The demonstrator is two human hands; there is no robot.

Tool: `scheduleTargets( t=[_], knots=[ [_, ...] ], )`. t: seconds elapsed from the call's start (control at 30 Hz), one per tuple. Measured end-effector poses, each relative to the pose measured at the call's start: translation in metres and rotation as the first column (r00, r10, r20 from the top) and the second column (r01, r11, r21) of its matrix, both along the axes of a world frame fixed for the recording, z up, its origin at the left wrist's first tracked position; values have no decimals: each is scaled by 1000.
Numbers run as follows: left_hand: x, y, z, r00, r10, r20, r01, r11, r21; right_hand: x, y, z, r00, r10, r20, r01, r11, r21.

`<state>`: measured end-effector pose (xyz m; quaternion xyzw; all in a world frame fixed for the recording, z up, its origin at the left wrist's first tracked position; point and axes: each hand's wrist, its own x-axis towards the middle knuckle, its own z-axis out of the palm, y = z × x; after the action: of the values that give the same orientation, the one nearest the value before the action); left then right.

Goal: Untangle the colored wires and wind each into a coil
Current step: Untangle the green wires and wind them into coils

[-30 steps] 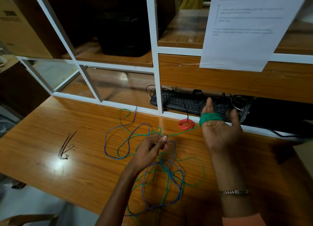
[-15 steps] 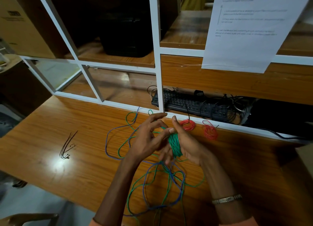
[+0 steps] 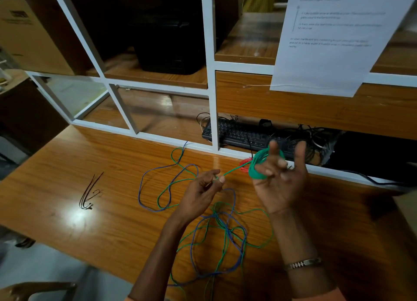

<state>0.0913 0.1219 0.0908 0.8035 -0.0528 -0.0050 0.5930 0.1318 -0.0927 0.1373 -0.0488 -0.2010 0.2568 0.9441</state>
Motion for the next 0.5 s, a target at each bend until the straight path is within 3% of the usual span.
scheduleTargets(
  t=[0.07,0.13,0.2,0.23,0.3,0.33,0.5],
  knots=[
    [-2,0,-4,1000,-1,13,1,1000,19,3,-7,2,976,-163,-146,162,987,-17],
    [-3,0,-4,997,-22,80,15,997,81,7,-11,3,921,-294,-256,263,953,-147],
    [-3,-4,0,979,-77,191,50,988,143,10,-4,2,889,-409,-204,278,838,-469],
    [-2,-7,3,960,-112,256,64,980,189,10,2,-3,900,-417,-130,237,716,-657],
    [1,-12,14,913,-170,371,64,957,281,6,16,-7,967,-252,-39,95,499,-861],
    [3,-13,20,896,-184,404,57,950,306,2,22,-7,991,-129,-38,24,445,-895],
    [6,3,35,909,-112,402,-8,959,285,-13,30,-2,978,195,-73,-130,298,-946]
  ],
)
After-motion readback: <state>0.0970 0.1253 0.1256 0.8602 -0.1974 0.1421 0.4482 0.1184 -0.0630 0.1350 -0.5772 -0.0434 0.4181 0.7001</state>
